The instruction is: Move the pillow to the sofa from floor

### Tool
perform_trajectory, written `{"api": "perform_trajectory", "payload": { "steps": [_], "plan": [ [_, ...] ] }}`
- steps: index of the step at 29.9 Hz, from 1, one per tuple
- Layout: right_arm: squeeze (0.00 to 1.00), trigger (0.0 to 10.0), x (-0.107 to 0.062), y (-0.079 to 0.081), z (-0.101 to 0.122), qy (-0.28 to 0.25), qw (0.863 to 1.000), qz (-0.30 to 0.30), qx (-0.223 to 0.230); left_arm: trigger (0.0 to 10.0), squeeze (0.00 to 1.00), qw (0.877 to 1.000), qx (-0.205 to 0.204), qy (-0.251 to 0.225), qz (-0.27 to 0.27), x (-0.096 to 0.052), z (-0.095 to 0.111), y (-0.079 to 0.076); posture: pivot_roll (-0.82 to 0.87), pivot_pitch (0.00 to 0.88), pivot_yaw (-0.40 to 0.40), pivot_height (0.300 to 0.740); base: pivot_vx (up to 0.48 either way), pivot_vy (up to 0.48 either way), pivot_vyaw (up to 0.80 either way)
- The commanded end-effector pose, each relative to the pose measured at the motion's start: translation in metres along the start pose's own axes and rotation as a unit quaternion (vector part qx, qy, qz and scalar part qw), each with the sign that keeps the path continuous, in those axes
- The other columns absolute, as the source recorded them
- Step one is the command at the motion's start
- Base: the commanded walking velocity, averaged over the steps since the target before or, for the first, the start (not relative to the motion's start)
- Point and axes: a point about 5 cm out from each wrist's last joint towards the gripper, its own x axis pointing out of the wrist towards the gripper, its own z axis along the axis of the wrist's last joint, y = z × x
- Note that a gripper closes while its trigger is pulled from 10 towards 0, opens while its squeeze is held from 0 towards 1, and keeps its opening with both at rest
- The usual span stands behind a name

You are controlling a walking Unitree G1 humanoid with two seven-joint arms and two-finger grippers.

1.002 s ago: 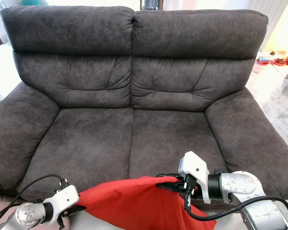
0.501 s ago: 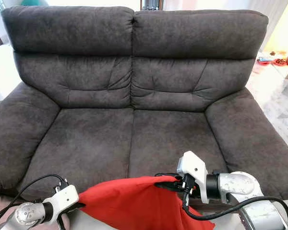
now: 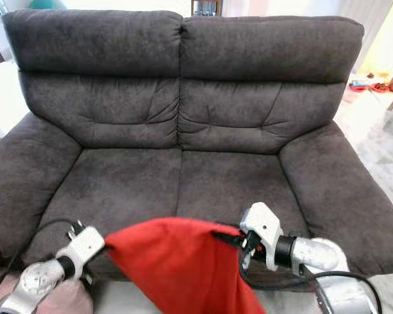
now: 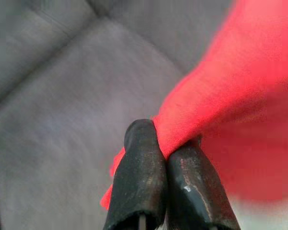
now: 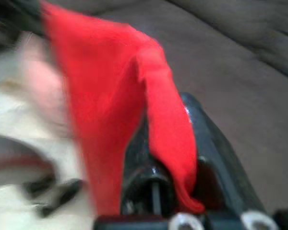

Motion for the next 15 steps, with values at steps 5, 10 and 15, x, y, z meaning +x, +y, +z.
{"api": "perform_trajectory", "payload": {
  "steps": [5, 10, 15],
  "plan": [
    [0.0, 10.0, 0.009, -0.008, 0.003, -0.083, 0.981, -0.17, 0.05, 10.0, 0.0, 0.973, -0.065, -0.138, 0.171, 0.013, 0.067, 0.029, 0.08, 0.01, -0.03, 0.74, 0.0, 0.0, 0.0],
    [0.0, 10.0, 0.014, -0.01, 0.009, -0.146, 0.953, -0.252, 0.087, 10.0, 0.0, 0.953, -0.094, -0.192, 0.214, 0.015, 0.099, 0.026, 0.08, 0.007, -0.025, 0.74, 0.0, 0.0, 0.0],
    [0.0, 10.0, 0.017, -0.016, 0.02, -0.194, 0.934, -0.282, 0.106, 10.0, 0.0, 0.948, -0.09, -0.225, 0.209, 0.012, 0.117, 0.015, 0.07, 0.0, -0.018, 0.74, 0.0, 0.0, 0.0]
  ]
}}
